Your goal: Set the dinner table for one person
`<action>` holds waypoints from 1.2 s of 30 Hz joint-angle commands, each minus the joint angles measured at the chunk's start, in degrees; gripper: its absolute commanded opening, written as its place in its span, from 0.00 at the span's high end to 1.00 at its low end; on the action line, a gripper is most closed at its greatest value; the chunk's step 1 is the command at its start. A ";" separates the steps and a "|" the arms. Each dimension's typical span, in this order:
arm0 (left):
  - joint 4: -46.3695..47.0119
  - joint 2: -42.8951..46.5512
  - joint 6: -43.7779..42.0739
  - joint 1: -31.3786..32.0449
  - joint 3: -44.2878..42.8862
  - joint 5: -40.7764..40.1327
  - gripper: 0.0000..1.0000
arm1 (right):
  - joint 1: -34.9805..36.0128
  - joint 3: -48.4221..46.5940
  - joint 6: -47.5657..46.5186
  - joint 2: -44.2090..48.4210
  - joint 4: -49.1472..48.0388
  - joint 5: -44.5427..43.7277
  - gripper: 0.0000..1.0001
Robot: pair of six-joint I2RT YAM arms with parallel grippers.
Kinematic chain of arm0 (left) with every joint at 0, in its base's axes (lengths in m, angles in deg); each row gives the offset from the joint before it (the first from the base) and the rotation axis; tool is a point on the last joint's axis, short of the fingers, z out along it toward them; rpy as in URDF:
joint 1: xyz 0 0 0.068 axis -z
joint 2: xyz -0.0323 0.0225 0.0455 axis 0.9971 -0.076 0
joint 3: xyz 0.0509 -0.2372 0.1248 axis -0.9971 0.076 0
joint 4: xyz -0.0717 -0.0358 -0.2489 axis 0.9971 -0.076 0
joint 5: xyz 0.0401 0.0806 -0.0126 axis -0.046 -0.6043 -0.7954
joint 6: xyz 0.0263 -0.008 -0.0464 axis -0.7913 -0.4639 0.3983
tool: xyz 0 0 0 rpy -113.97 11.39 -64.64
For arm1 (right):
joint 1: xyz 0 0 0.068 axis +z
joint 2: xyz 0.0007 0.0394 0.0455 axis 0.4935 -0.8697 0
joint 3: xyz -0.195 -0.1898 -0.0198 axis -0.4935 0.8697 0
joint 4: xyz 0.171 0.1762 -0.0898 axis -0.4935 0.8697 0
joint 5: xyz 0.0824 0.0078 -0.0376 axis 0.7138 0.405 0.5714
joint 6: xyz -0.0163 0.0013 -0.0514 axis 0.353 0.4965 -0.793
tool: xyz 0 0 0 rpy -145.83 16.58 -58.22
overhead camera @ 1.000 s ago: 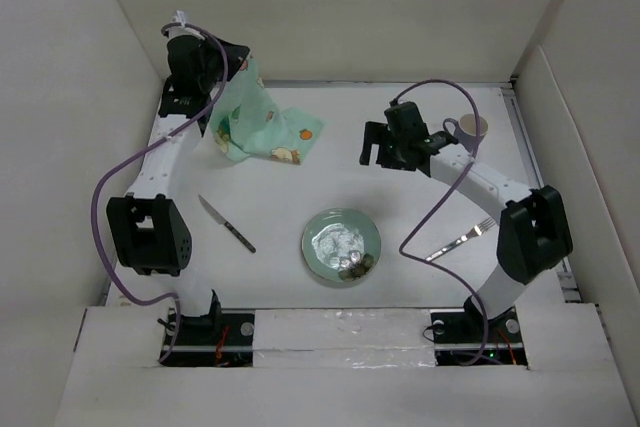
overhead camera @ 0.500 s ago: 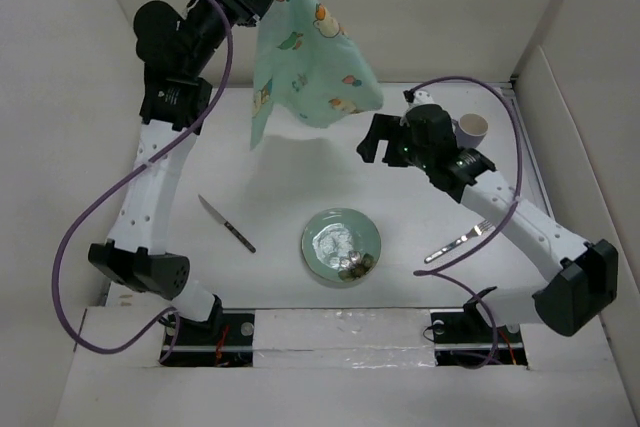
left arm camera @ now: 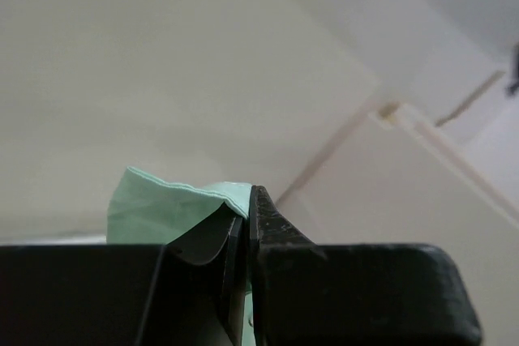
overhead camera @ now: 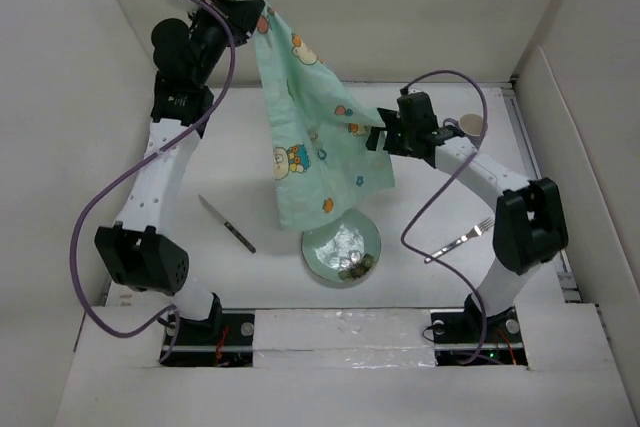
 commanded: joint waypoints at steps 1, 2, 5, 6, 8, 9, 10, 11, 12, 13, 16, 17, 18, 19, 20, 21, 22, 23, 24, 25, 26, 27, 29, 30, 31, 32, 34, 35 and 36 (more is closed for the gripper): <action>1.89 -1.33 -1.94 -2.07 8.43 -3.00 1.00 | -0.57 -4.57 -0.19 -5.09 -4.78 1.43 0.01; 2.15 -1.42 -3.51 -2.68 10.56 -4.14 1.00 | -0.57 -7.63 -0.01 -9.98 -4.09 2.66 0.01; 2.24 -3.00 -4.49 -5.05 16.11 -7.66 1.00 | 0.04 -15.89 1.13 -19.13 1.35 7.67 0.22; 2.07 -4.66 -4.06 -5.93 16.73 -7.75 1.00 | 0.04 -16.79 1.40 -20.48 1.54 8.73 0.29; 1.89 -6.42 -3.70 -8.13 17.70 -7.05 1.00 | 0.84 -18.55 2.10 -22.42 2.50 10.49 0.42; 1.28 -7.91 -3.79 -8.13 17.61 -7.14 1.00 | 1.62 -20.21 2.19 -23.47 3.37 9.62 0.52; 0.93 -8.53 -3.97 -8.83 17.44 -7.31 1.00 | 2.41 -20.92 2.45 -23.74 4.34 8.66 0.50; 0.75 -8.98 -4.14 -8.84 17.43 -7.31 1.00 | 2.42 -21.37 2.45 -23.57 7.05 6.99 0.44; 0.83 -9.42 -4.32 -8.84 17.52 -7.40 1.00 | 3.90 -21.28 2.54 -22.52 8.38 2.02 0.33; 0.92 -9.42 -4.23 -8.84 17.87 -7.66 1.00 | 4.43 -20.41 2.63 -21.47 9.35 -0.03 0.27; 1.62 -8.98 -3.79 -8.84 19.54 -8.01 1.00 | 5.05 -12.54 3.94 -15.17 11.03 -3.73 0.19; 1.62 -8.98 -3.70 -8.84 19.81 -8.28 1.00 | 5.05 -10.23 4.56 -13.65 11.03 -3.92 0.18; 1.36 -8.89 -3.62 -8.84 19.98 -8.45 1.00 | 5.05 -7.95 5.17 -12.24 11.12 -4.01 0.18; 1.19 -9.07 -3.79 -8.84 19.98 -8.72 1.00 | 5.05 -4.09 5.87 -10.40 11.03 -3.92 0.19; 1.19 -9.07 -4.05 -8.84 20.07 -8.72 1.00 | 5.05 -2.66 6.14 -10.04 10.86 -3.83 0.20; 1.10 -9.16 -4.05 -8.84 20.25 -8.63 1.00 | 5.05 -1.87 6.41 -10.03 11.29 -3.83 0.21; 1.10 -9.16 -3.97 -8.84 20.42 -8.63 1.00 | 5.05 -1.34 6.84 -10.82 11.64 -4.18 0.21; 1.01 -9.07 -4.14 -8.84 20.51 -8.54 1.00 | 5.05 -1.24 7.28 -11.35 13.04 -4.62 0.23; 1.10 -8.98 -4.32 -8.84 20.60 -8.46 1.00 | 5.05 -1.42 7.64 -11.79 13.57 -5.32 0.24; 1.10 -8.72 -4.41 -8.84 20.69 -8.19 1.00 | 5.05 -1.33 8.07 -11.96 13.67 -5.50 0.24; 1.01 -8.54 -4.67 -8.84 20.77 -8.11 1.00 | 5.05 -1.42 8.43 -12.49 13.67 -5.33 0.25; 0.92 -8.28 -5.19 -8.84 20.86 -8.10 1.00 | 5.05 -1.77 8.52 -13.10 13.67 -4.02 0.25; 0.49 -7.23 -6.07 -8.84 21.13 -8.19 1.00 | 4.53 -4.73 8.87 -16.42 14.89 -2.26 0.31; 0.48 -7.22 -6.16 -8.84 21.13 -8.28 1.00 | 4.53 -4.76 8.87 -16.45 14.90 -2.25 0.31; 0.57 -6.87 -6.43 -8.84 21.56 -8.37 1.00 | 4.53 -5.80 9.13 -17.41 15.25 -1.64 0.32; 0.57 -6.70 -6.51 -8.84 21.83 -8.45 1.00 | 4.00 -6.86 9.31 -18.37 16.12 -1.20 0.36; 0.48 -5.64 -6.60 -8.84 22.79 -8.54 1.00 | 4.00 -9.93 9.66 -20.92 16.48 0.03 0.40; 0.48 -5.38 -6.60 -8.84 23.32 -8.72 1.00 | 3.30 -11.25 9.92 -21.80 16.91 0.73 0.48; 0.48 -4.77 -6.52 -8.84 23.58 -8.81 1.00 | 3.30 -13.79 10.10 -23.81 17.18 2.39 0.54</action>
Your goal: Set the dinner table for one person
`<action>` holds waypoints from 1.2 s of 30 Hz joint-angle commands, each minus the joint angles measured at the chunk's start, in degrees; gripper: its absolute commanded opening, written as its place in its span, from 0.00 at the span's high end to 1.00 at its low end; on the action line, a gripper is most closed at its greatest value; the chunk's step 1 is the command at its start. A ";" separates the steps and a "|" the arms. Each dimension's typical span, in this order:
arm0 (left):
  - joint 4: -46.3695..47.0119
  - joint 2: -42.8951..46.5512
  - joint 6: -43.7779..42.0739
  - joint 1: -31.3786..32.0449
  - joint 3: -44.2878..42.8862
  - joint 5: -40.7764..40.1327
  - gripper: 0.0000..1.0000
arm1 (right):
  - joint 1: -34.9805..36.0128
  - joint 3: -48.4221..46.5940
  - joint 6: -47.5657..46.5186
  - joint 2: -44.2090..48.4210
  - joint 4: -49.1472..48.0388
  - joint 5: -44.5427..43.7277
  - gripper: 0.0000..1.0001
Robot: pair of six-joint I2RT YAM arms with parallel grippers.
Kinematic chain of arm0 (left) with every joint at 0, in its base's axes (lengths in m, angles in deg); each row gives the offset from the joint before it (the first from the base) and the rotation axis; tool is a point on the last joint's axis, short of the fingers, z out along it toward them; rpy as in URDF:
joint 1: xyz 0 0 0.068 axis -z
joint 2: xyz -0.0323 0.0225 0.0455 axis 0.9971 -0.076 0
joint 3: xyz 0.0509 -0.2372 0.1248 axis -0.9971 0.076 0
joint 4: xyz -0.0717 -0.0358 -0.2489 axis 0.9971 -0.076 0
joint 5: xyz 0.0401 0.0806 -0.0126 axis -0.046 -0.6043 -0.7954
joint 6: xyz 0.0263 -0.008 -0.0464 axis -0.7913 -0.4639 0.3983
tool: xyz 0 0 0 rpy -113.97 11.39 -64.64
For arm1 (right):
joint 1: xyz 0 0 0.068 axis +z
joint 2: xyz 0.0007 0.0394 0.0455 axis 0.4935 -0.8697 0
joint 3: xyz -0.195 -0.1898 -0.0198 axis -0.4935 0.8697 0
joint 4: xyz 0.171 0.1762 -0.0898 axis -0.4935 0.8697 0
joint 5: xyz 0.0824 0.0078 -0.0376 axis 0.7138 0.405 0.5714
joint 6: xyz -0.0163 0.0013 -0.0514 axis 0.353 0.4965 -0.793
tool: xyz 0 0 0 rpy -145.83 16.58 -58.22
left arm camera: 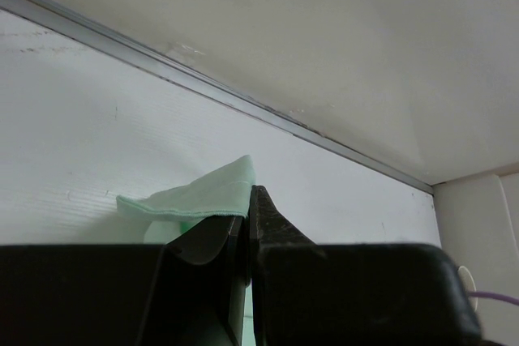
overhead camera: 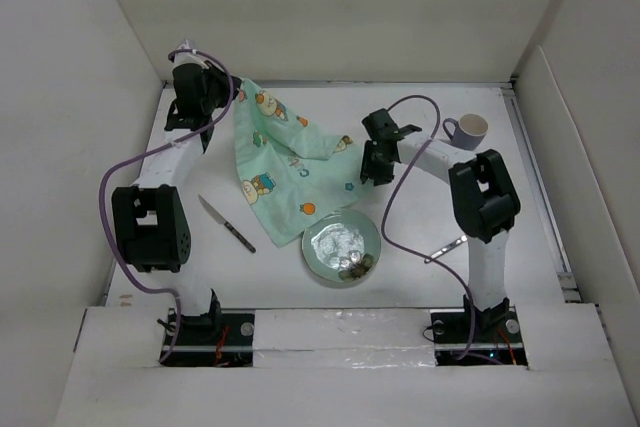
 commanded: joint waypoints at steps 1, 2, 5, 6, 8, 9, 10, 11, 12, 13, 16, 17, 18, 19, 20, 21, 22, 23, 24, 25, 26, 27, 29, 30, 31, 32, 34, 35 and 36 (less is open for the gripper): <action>2.56 5.14 -1.31 0.02 1.55 -0.72 1.00 | -2.45 -5.89 1.77 -4.66 1.71 4.15 0.60; 2.47 5.49 -1.40 0.02 1.99 -0.81 1.00 | -3.07 -7.21 1.86 -5.45 1.80 4.25 0.76; 1.94 7.16 -1.93 0.02 2.96 -1.16 1.00 | -5.70 -12.13 2.83 -7.57 1.01 6.01 1.00; 1.33 7.68 -2.19 0.02 3.23 -1.60 1.00 | -6.49 -13.10 2.83 -7.66 -0.04 5.83 1.00; 0.46 8.82 -2.63 0.02 4.72 -1.95 1.00 | -9.64 -17.21 2.83 -7.48 -3.37 5.22 1.00; 0.01 9.35 -2.63 0.02 5.24 -2.56 1.00 | -10.88 -19.59 2.83 -7.74 -3.65 5.22 1.00; -0.34 9.79 -2.72 0.02 6.38 -2.65 1.00 | -12.12 -22.49 2.66 -8.27 -3.91 5.82 1.00; -1.21 10.67 -2.63 0.02 7.09 -2.92 1.00 | -13.26 -28.78 2.39 -9.58 -3.57 5.74 1.00; -1.66 11.11 -2.63 0.02 7.62 -3.09 1.00 | -15.27 -32.76 2.13 -10.81 -2.69 5.05 1.00; -2.10 11.55 -2.72 0.02 8.93 -3.09 1.00 | -16.16 -36.54 1.08 -12.04 -1.47 5.04 1.00; -3.50 13.57 -3.60 0.80 12.00 -3.88 1.00 | -18.01 -49.39 -2.77 -16.17 4.15 2.50 0.37; -4.20 14.71 -3.86 1.85 12.80 -4.23 1.00 | -18.02 -51.06 -3.67 -16.53 7.83 1.88 0.23; -4.38 15.16 -4.38 2.38 13.42 -4.32 1.00 | -18.02 -50.12 -3.85 -14.97 8.99 0.92 0.21; -4.47 15.33 -5.09 2.39 15.16 -3.80 1.00 | -18.02 -47.33 -4.63 -12.86 9.27 0.74 0.20; -4.39 16.03 -4.83 3.09 16.23 -3.36 1.00 | -18.02 -42.87 -5.34 -10.41 7.09 1.08 0.22; -4.21 16.39 -4.66 3.09 17.11 -2.84 1.00 | -17.06 -31.51 -5.61 -3.77 5.16 0.91 0.24; -4.21 16.65 -4.39 3.09 19.20 -3.01 1.00 | -15.48 -25.48 -5.87 -0.22 1.14 0.04 0.27; -3.69 17.52 -4.48 3.09 20.44 -3.09 1.00 | -14.60 -19.50 -5.87 3.12 -0.99 -0.32 0.46; -3.33 17.62 -4.74 3.09 21.59 -2.83 1.00 | -13.89 -13.61 -5.09 6.55 -3.10 -0.32 0.64; -3.16 17.80 -5.18 3.09 23.25 -2.57 1.00 | -12.23 -2.85 -4.47 12.15 -7.04 0.81 0.80; -3.68 17.54 -5.44 3.09 23.70 -2.57 1.00 | -11.43 1.35 -4.12 14.29 -7.95 1.69 1.00; -3.59 17.53 -5.53 3.09 24.23 -1.70 1.00 | -10.55 4.87 -3.85 16.23 -7.96 2.14 1.00; -3.42 17.71 -5.88 3.09 25.72 -1.16 1.00 | -8.01 12.68 -3.33 20.46 -7.34 0.04 1.00; -3.42 17.71 -5.80 3.09 26.25 -1.16 1.00 | -7.48 14.90 -2.97 21.43 -7.43 -0.84 0.94; -3.33 17.88 -5.62 3.09 27.39 -1.51 1.00 | -7.47 16.93 -2.71 22.39 -8.30 -0.59 0.83; -3.16 18.23 -5.71 3.09 27.92 -1.77 1.00 | -6.69 19.90 -2.45 23.27 -8.31 -0.50 0.62; -3.33 18.32 -5.62 3.09 28.80 -2.83 1.00 | -5.80 21.60 -1.57 23.19 -8.31 -0.67 0.47; -3.85 18.24 -5.88 3.09 28.80 -3.18 1.00 | -4.93 22.30 -1.30 22.58 -8.22 -0.59 0.42; -4.21 18.24 -6.41 3.09 28.72 -3.97 1.00 | -4.14 22.83 -0.78 22.14 -7.87 -0.85 0.42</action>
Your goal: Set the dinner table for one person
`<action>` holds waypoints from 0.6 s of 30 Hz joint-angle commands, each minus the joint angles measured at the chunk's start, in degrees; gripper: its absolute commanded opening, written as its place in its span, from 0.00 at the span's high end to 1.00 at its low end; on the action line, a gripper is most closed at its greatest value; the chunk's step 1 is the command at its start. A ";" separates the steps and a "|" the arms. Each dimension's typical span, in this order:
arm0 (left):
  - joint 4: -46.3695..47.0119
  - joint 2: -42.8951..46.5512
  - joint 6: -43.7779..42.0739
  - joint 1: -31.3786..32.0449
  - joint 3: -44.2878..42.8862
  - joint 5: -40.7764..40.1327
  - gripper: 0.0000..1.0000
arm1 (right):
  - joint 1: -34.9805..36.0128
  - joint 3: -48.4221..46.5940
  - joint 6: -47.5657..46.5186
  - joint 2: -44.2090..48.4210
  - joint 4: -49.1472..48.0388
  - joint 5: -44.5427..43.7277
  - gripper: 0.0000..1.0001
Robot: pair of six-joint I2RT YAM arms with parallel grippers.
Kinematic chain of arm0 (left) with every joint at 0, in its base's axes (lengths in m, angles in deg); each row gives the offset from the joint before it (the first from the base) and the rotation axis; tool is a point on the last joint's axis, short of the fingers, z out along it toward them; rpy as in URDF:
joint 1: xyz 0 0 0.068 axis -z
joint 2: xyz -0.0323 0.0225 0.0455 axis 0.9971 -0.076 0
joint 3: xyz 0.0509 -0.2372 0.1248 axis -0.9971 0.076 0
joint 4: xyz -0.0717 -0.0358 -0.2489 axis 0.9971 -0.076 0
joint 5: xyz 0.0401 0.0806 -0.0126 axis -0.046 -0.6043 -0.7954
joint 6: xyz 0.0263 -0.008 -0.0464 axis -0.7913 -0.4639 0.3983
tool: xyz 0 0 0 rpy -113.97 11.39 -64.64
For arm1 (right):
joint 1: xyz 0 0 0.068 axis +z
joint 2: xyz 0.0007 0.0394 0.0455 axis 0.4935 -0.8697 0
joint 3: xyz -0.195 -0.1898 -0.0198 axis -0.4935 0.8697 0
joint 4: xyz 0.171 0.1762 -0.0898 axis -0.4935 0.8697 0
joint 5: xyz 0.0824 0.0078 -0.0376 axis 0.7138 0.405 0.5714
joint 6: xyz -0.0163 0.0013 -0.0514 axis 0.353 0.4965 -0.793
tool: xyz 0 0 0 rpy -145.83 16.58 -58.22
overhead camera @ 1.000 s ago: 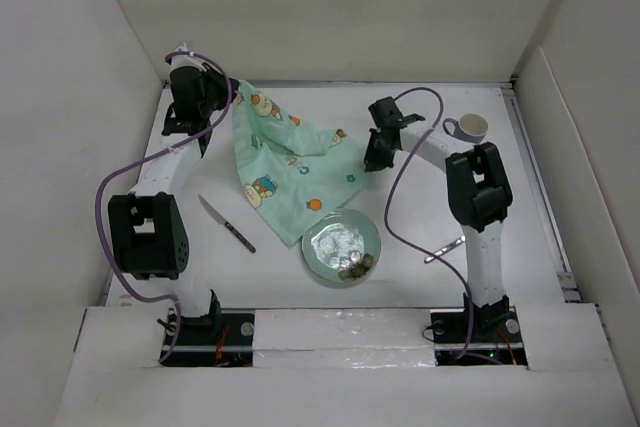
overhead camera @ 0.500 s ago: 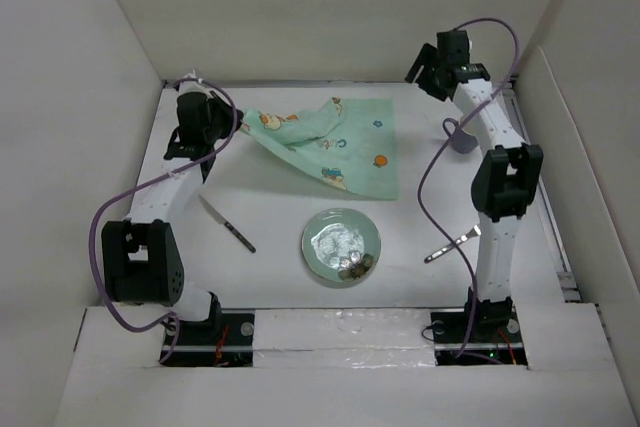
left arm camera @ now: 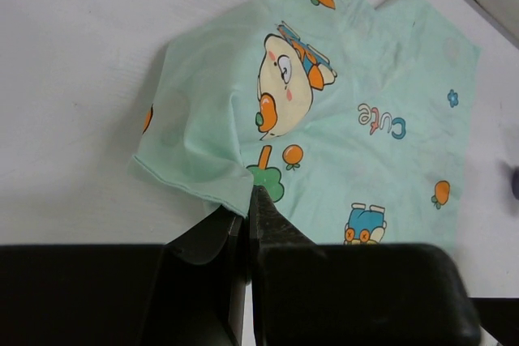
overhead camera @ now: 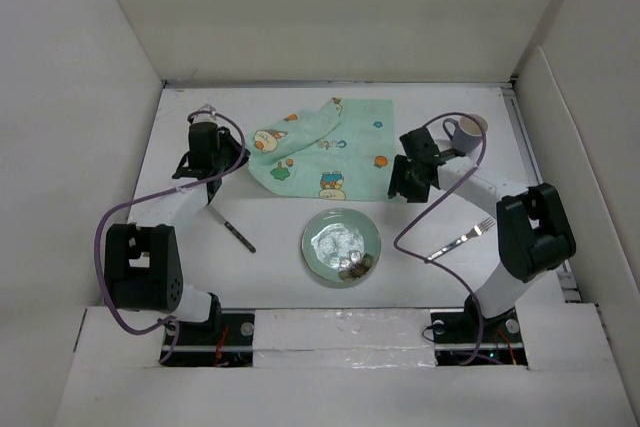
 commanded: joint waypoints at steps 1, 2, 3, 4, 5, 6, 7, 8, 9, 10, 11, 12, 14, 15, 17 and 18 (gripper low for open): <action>0.97 2.50 -1.78 -0.25 0.11 -1.44 1.00 | 1.07 1.13 2.61 0.57 -3.41 -2.85 0.42; 0.45 2.32 -1.95 -0.25 0.02 -1.70 1.00 | 1.59 1.48 2.97 0.30 -3.76 -3.04 0.42; -0.08 2.06 -2.04 -0.25 -0.07 -2.66 1.00 | 1.60 1.74 3.75 -1.09 -3.94 -1.91 0.42; -0.08 2.06 -2.04 -0.25 -0.07 -2.67 1.00 | 1.60 1.75 4.02 -1.11 -3.94 -1.90 0.42; -0.69 1.80 -2.13 -0.25 0.02 -2.93 0.97 | 1.60 1.75 4.37 -1.63 -3.68 -1.81 0.42; -1.22 1.80 -1.96 -0.25 0.10 -3.54 0.93 | 1.60 1.57 4.81 -2.42 -3.50 -2.16 0.42; -1.40 1.88 -1.78 -0.25 0.45 -4.07 0.90 | 1.60 1.57 5.16 -2.69 -3.85 -2.51 0.43; -1.58 1.97 -1.78 -0.25 0.72 -4.51 0.83 | 1.60 1.40 5.17 -2.95 -4.03 -2.34 0.44; -1.84 2.23 -1.69 -0.25 0.89 -5.73 0.79 | 1.60 1.05 5.08 -3.30 -3.94 -2.34 0.43; -2.19 2.15 -1.60 -0.25 0.64 -6.27 0.76 | 1.60 -0.09 5.08 -4.43 -3.59 -2.95 0.44; -3.41 2.06 -1.43 -0.25 0.37 -6.88 0.70 | 1.60 -0.88 4.91 -5.23 -3.24 -3.04 0.45; -4.90 1.89 -0.99 -0.25 -0.76 -7.76 0.64 | 1.60 -2.28 4.82 -7.15 -2.02 -4.26 0.46; -5.79 1.62 -0.73 -0.25 -0.95 -9.68 0.59 | 1.60 -3.35 4.82 -7.61 -2.09 -4.88 0.47; -6.15 1.45 -0.55 -0.25 -1.21 -10.31 0.57 | 1.60 -3.61 4.82 -7.96 -2.09 -5.15 0.47; -6.93 0.92 0.33 -0.25 -1.21 -11.02 0.49 | 1.08 -4.84 4.90 -9.01 -1.83 -5.15 0.51; -7.29 0.66 0.68 -0.25 -1.30 -11.63 0.47 | 1.07 -5.19 4.90 -9.28 -1.83 -5.15 0.54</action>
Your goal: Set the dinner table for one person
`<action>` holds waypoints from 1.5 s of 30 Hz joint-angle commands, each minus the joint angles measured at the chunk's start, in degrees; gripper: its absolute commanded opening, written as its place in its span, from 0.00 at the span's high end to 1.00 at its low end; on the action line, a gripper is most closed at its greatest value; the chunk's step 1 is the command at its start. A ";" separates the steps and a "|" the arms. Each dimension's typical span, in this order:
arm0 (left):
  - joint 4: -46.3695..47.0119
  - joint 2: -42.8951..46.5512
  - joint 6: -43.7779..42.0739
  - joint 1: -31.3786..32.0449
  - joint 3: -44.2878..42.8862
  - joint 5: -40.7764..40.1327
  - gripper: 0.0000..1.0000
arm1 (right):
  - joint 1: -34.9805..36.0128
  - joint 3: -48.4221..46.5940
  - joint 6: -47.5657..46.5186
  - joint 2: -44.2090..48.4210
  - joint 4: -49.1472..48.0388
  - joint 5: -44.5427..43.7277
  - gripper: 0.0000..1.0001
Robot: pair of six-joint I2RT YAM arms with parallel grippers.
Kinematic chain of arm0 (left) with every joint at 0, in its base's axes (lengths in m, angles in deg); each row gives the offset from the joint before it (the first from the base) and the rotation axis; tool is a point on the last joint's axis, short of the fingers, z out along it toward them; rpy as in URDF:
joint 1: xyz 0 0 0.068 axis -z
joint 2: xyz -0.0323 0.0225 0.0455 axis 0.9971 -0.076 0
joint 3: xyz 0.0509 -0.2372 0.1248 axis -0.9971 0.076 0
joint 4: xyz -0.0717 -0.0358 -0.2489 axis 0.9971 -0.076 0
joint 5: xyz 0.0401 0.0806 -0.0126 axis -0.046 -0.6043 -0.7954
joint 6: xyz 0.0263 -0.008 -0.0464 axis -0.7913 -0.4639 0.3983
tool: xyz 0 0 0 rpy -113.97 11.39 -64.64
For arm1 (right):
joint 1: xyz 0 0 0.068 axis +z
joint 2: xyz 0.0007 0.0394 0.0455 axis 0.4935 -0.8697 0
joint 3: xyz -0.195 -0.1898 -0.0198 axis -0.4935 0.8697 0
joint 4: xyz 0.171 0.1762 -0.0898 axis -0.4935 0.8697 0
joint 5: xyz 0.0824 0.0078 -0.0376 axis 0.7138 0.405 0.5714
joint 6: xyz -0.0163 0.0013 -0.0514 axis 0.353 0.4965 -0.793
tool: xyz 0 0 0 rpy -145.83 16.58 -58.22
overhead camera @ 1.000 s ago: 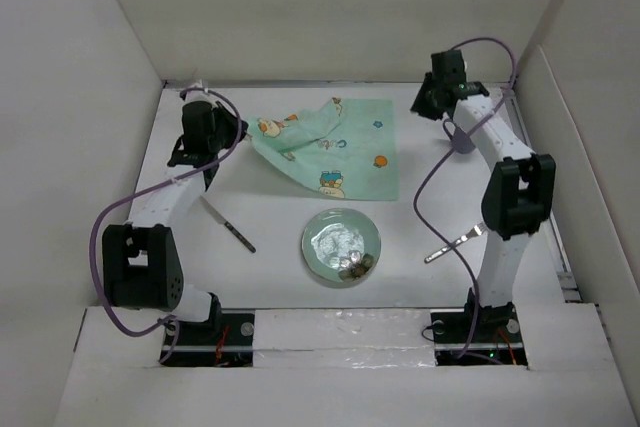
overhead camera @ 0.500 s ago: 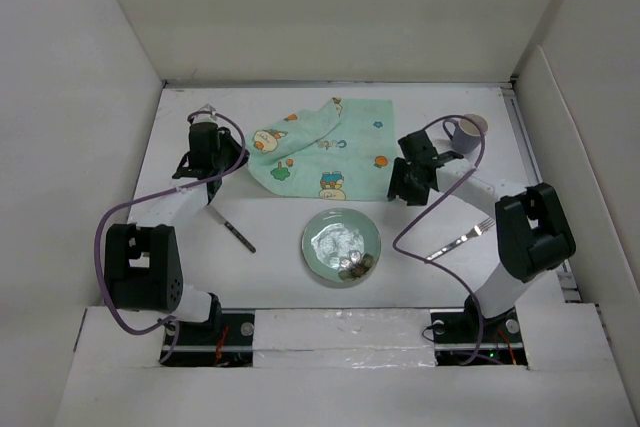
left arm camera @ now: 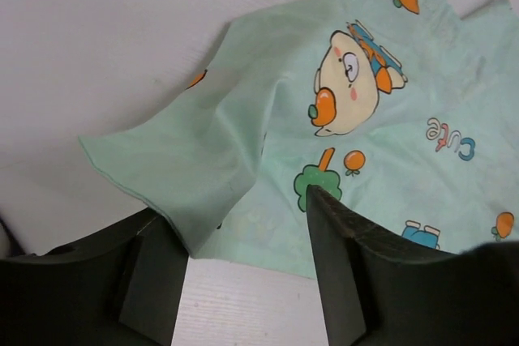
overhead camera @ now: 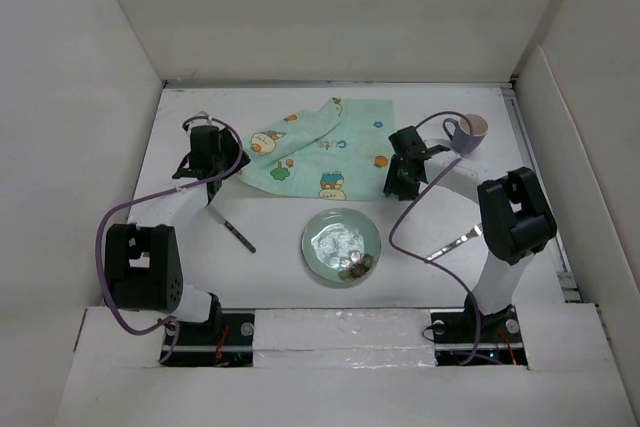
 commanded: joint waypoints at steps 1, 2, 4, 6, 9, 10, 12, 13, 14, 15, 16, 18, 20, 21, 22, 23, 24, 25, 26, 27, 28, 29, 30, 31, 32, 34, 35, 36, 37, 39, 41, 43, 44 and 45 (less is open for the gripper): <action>-2.04 0.54 1.42 -0.27 -1.35 -3.57 0.45 | -0.02 -2.31 0.51 -1.52 -0.08 -1.96 0.56; -2.66 0.02 1.78 -0.97 -1.34 -3.83 0.43 | -0.02 -3.01 0.51 -2.13 0.01 -1.79 0.62; -3.01 -0.16 3.53 -2.29 -0.73 -3.40 0.42 | -0.02 -3.63 0.51 -2.84 0.09 -1.44 0.70; -3.19 -0.51 4.50 -2.91 -0.46 -4.61 0.42 | -0.55 -4.68 0.25 -3.72 0.27 -1.34 0.81; -3.63 -1.56 5.73 -2.91 -1.25 -5.24 0.44 | -1.07 -5.21 0.25 -3.28 0.27 -2.31 0.97; -3.89 -1.83 6.52 -2.91 -1.69 -5.50 0.45 | -1.60 -5.30 0.07 -2.84 0.18 -2.75 0.99; -3.98 -2.70 7.14 -2.91 -2.22 -6.29 0.46 | -2.47 -5.13 -0.45 -1.36 -0.08 -2.75 1.00; -3.98 -3.06 7.58 -2.91 -2.48 -6.47 0.47 | -3.44 -4.60 -1.06 -0.91 -0.43 -2.75 1.00; -4.16 -3.58 8.01 -2.91 -2.75 -6.56 0.48 | -3.45 -4.25 -1.42 -0.21 -0.61 -2.75 1.00; -4.33 -3.94 8.37 -2.91 -3.10 -6.91 0.48 | -4.32 -3.81 -1.68 0.67 -0.87 -2.75 1.00; -4.33 -4.11 8.98 -2.91 -3.01 -7.00 0.49 | -4.85 -2.85 -2.21 2.07 -1.39 -2.49 1.00; -3.46 -4.38 11.00 -2.91 -2.84 -6.56 0.50 | -5.73 -1.70 -2.74 3.48 -1.75 -2.22 1.00; -1.71 -4.38 13.28 -2.91 -1.96 -6.21 0.57 | -6.96 0.14 -3.44 5.42 -2.80 -1.44 1.00; -0.83 -4.38 13.90 -2.91 -1.61 -4.73 0.64 | -6.96 0.50 -3.62 5.86 -3.07 -1.00 1.00; -0.12 -4.38 14.60 -2.91 -1.09 -4.19 0.76 | -6.96 0.94 -3.97 6.12 -3.24 -0.47 1.00; 0.41 -4.73 15.39 -2.91 -0.99 -3.84 0.80 | -6.96 1.46 -3.97 6.39 -3.33 -0.38 1.00; 0.59 -4.99 16.19 -2.91 -0.99 -2.96 0.82 | -6.96 1.73 -3.97 6.56 -3.42 -0.38 1.00; 0.85 -5.17 16.63 -2.91 -0.90 -2.87 0.83 | -6.96 1.99 -3.97 6.65 -3.86 -0.12 1.00; 1.11 -5.69 16.72 -2.91 -0.90 -2.69 0.84 | -6.96 2.34 -3.97 6.74 -3.95 0.06 1.00; 1.03 -5.87 16.89 -2.91 -1.08 -2.78 0.85 | -6.96 2.52 -3.97 6.74 -3.95 0.15 1.00; 0.94 -5.96 16.81 -2.91 -1.25 -2.87 0.85 | -6.96 2.61 -3.97 6.83 -4.04 0.24 1.00; 0.42 -6.31 16.81 -2.91 -1.34 -2.87 0.83 | -6.96 2.70 -4.06 6.91 -4.21 0.32 1.00; -0.20 -6.57 16.63 -2.91 -1.87 -2.87 0.80 | -6.96 2.87 -4.15 7.26 -4.39 0.76 1.00; -1.86 -6.31 15.94 -2.91 -1.87 -3.30 0.71 | -7.49 2.70 -4.32 7.44 -4.47 1.03 1.00; -1.87 -6.31 15.93 -2.91 -1.87 -3.39 0.71 | -7.49 2.70 -4.32 7.44 -4.48 1.03 1.00; -3.01 -5.53 15.14 -2.91 -1.35 -4.01 0.62 | -7.49 2.44 -4.32 7.62 -4.39 1.29 1.00; -2.84 -5.43 14.88 -2.91 -1.17 -4.36 0.62 | -7.49 2.52 -4.32 7.62 -4.47 1.47 1.00; -2.84 -5.43 14.70 -2.91 -0.82 -4.62 0.63 | -7.49 2.52 -4.24 7.71 -4.65 1.73 1.00; -3.01 -5.69 14.70 -2.91 -0.90 -4.89 0.65 | -7.49 2.61 -3.97 7.79 -4.91 1.91 1.00; -3.10 -6.57 14.87 -2.91 -1.17 -4.46 0.65 | -7.49 2.61 -3.97 7.88 -4.92 2.26 1.00; -3.98 -7.89 15.83 -2.91 -1.43 -4.54 0.74 | -7.49 2.44 -3.88 7.97 -4.92 2.61 1.00; -3.11 -7.81 16.19 -2.91 -0.91 -4.36 0.98 | -7.49 2.26 -3.97 8.06 -5.00 2.96 1.00; -2.75 -7.55 16.28 -2.91 -0.64 -4.36 1.00 | -7.49 2.08 -3.97 8.49 -5.00 3.22 1.00; -2.58 -7.19 16.19 -2.91 -0.99 -4.36 1.00 | -7.49 2.08 -4.06 8.85 -5.18 3.75 1.00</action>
